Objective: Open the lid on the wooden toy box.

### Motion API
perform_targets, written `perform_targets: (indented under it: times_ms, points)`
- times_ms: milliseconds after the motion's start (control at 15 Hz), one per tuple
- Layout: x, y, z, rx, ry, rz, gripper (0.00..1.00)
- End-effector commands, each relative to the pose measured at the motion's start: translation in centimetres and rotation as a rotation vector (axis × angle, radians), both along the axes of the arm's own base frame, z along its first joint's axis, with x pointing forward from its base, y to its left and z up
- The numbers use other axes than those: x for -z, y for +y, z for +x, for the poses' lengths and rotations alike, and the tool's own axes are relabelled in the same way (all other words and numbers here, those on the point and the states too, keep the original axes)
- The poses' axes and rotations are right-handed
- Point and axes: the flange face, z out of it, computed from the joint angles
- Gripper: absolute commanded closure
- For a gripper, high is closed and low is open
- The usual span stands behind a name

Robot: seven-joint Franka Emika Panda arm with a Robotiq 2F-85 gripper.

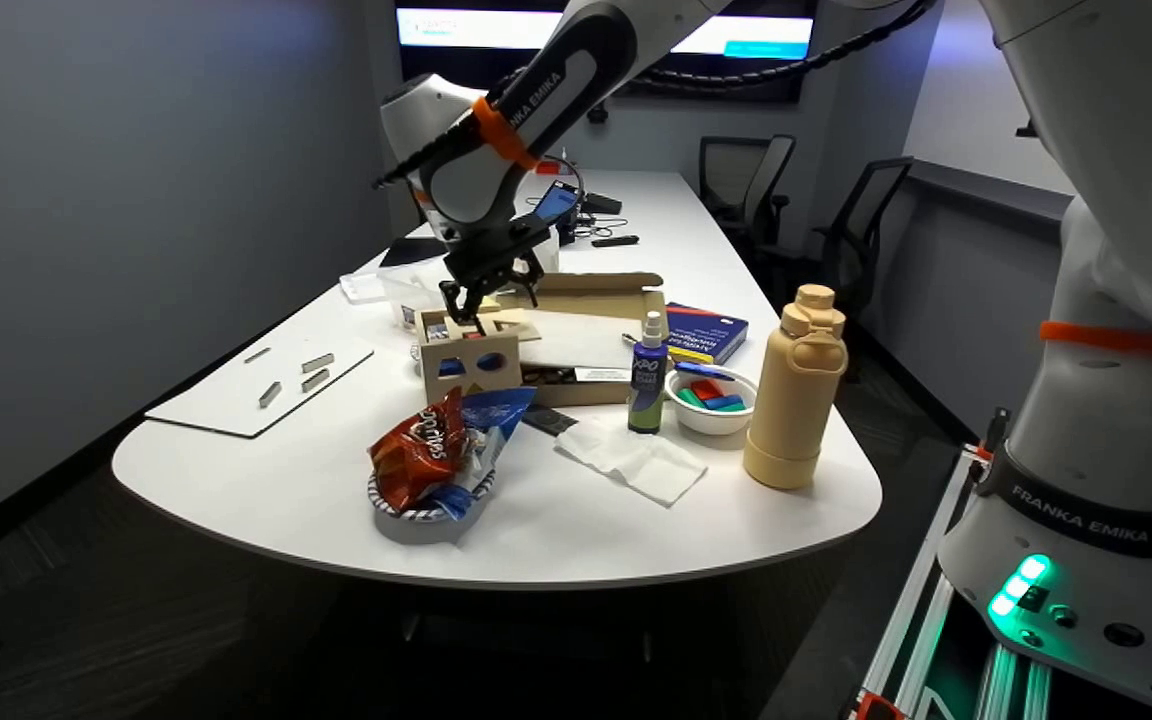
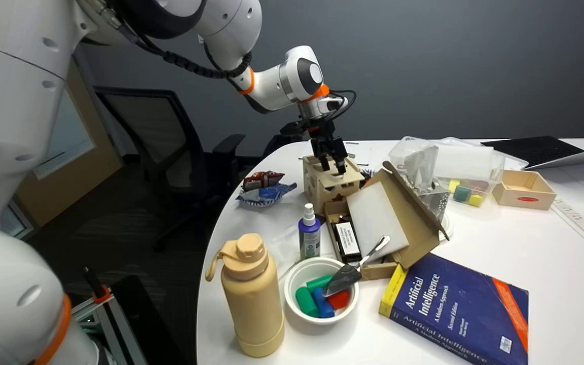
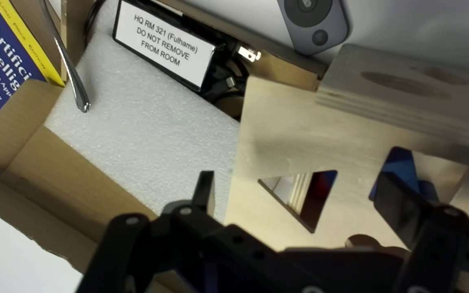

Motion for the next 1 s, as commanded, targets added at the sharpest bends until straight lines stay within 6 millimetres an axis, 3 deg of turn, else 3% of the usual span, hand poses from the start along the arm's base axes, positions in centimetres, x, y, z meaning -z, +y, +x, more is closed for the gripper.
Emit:
perform_targets:
  times_ms: [0,533,933]
  points:
    - [-1.1,-1.4,-0.9,0.047,-0.012,-0.025,0.0]
    - [-1.2,-3.2,-1.1,0.099,-0.011,-0.032,0.0]
    - [-1.2,-2.4,-1.2,0.077,0.003,0.019,0.0]
